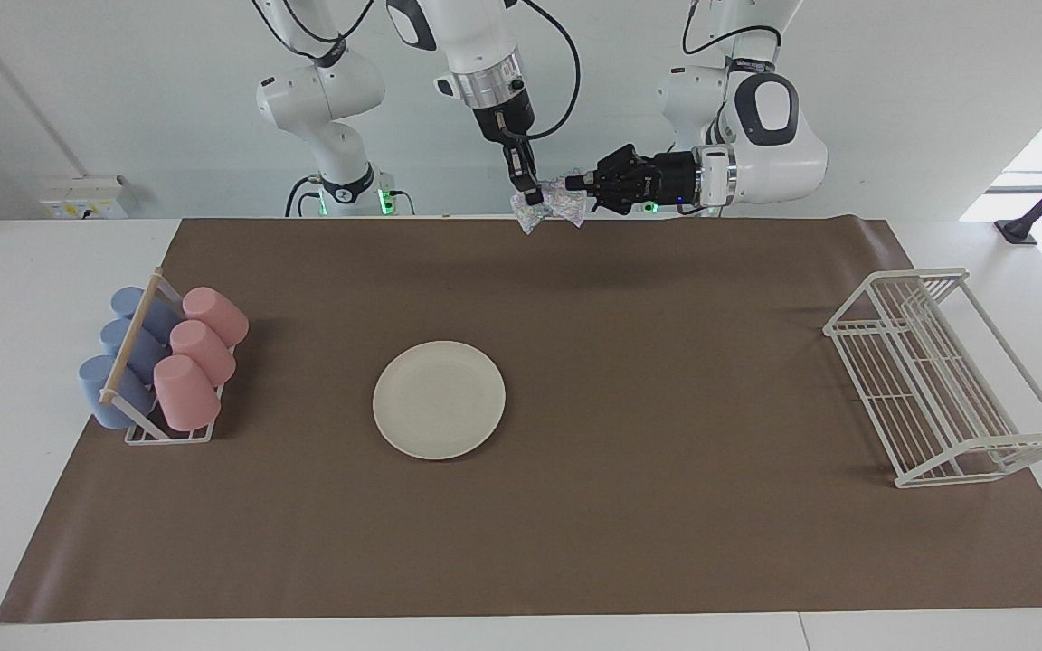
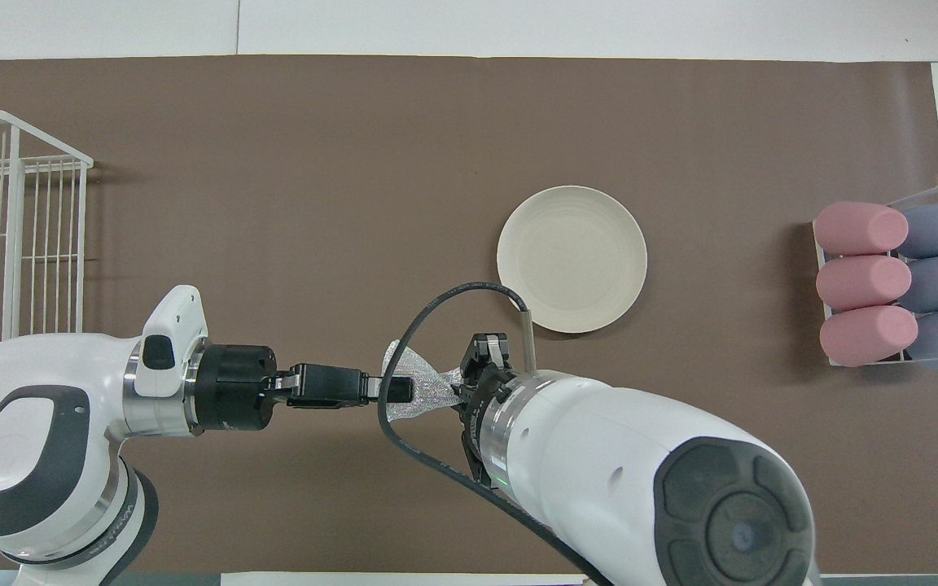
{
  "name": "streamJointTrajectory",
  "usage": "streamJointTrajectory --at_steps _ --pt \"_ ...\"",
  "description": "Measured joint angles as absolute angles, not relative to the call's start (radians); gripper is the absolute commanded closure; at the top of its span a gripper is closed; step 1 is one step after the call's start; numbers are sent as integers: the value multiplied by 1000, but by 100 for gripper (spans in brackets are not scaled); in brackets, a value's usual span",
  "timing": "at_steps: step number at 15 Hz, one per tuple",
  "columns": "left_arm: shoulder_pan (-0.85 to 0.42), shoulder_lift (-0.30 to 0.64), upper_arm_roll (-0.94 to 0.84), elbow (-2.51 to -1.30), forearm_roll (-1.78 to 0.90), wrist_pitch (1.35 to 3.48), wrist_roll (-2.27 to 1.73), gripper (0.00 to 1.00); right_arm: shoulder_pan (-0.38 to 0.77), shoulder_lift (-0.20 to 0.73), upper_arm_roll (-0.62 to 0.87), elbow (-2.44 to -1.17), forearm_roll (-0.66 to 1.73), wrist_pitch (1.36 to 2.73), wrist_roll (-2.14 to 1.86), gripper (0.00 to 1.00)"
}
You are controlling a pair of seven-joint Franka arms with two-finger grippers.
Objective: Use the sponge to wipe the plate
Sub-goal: 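Hold the sponge with the right gripper while the left gripper opens, then lower the sponge onto the plate while the left gripper withdraws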
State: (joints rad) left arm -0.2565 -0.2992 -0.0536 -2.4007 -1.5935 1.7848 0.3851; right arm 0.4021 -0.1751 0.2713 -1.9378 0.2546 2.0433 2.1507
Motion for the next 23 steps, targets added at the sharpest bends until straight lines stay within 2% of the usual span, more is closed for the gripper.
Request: streamJointTrajectory --at_steps 2,3,4,5,13,17,21,23 --pt "-257 -299 -54 -2401 -1594 1784 385 100 402 -175 271 -1938 255 2043 2150 100" --pt "-257 -299 -54 -2401 -1593 1783 385 62 403 -175 272 -1938 255 2043 2150 100" --pt "-257 -299 -54 -2401 -1593 1783 385 15 403 -175 272 -1938 255 2043 2148 100" --pt "-257 -300 -55 -2401 -1593 1783 374 0 403 -175 272 -1939 255 2043 2142 100" --pt "-230 -312 -50 -2387 -1409 1787 248 0 400 -175 272 -1944 254 2022 2019 100" --pt "-151 -312 -46 -2371 -1248 1787 223 0 311 -162 266 -2019 254 2063 1743 100" --pt "-106 -303 -44 -2323 -972 1797 171 0 230 -38 262 -2085 254 2193 1545 100" --pt "-90 -288 -43 -2294 -837 1804 160 0 208 29 261 -2132 254 2312 1495 100"
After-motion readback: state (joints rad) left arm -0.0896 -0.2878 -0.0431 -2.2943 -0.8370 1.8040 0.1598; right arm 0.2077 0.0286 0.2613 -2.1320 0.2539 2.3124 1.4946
